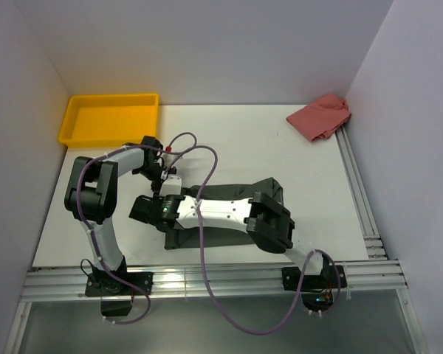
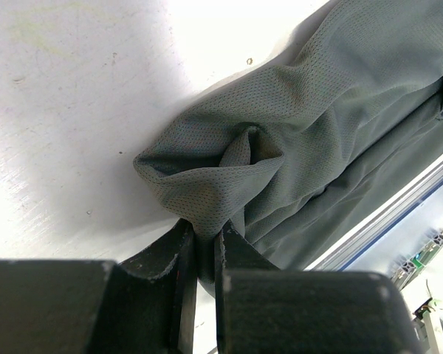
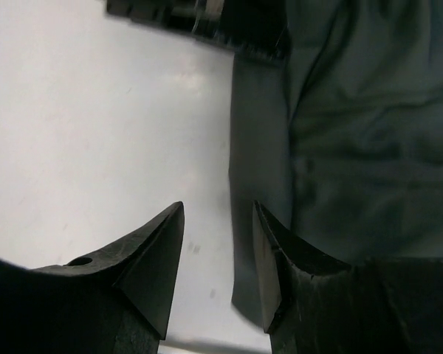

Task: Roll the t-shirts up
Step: Roll the tshirt

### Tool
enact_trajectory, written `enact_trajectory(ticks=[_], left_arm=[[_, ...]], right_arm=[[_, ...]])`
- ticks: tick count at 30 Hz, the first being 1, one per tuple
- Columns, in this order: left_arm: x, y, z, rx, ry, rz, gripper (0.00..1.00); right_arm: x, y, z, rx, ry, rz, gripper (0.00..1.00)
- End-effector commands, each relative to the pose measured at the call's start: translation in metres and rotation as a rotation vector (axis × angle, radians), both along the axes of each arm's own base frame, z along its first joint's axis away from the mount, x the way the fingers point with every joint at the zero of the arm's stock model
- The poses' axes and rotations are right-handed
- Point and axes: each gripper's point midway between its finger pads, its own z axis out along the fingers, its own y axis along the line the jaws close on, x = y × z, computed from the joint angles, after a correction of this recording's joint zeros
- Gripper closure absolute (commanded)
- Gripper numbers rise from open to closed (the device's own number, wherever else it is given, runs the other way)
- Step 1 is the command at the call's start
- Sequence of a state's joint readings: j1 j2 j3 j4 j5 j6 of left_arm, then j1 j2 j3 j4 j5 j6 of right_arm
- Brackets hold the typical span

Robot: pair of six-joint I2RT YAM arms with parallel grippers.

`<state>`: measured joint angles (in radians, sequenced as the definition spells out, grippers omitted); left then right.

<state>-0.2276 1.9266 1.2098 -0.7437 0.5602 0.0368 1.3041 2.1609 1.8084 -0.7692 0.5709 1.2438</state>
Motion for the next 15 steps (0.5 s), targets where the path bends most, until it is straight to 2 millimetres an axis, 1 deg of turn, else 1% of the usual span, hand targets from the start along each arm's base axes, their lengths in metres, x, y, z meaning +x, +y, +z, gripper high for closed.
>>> enact_trajectory(ticks=[1,2,3,4,7,15], left_arm=[[0.011,0.001,0.001,0.036,-0.060,-0.015,0.91],[0.011,0.001,0.001,0.036,-0.059,-0.015,0.91],[0.011,0.001,0.001,0.039,-0.059,-0.013,0.91],[0.011,0.001,0.000,0.038,-0.057,-0.016,0.91],[0.011,0.000,0.000,0.040,-0.058,-0.016,0.91],[0.012,-0.001,0.000,0.041,-0.060,-0.019,0.90]], right_arm=[[0.029,-0.012,0.002,-0.102,-0.069,-0.029,0.51],[0.032,-0.011,0.002,-0.110,-0.077,-0.031,0.51],[0.035,-0.012,-0.006,-0.131,-0.076,-0.031,0.51],[0.038,-0.011,-0.004,-0.131,-0.078,-0.033,0.51],[0.039,-0.010,-0.013,-0.154,-0.069,-0.028,0.51],[0.030,-0.013,-0.038,-0.178,-0.016,-0.018,0.51]])
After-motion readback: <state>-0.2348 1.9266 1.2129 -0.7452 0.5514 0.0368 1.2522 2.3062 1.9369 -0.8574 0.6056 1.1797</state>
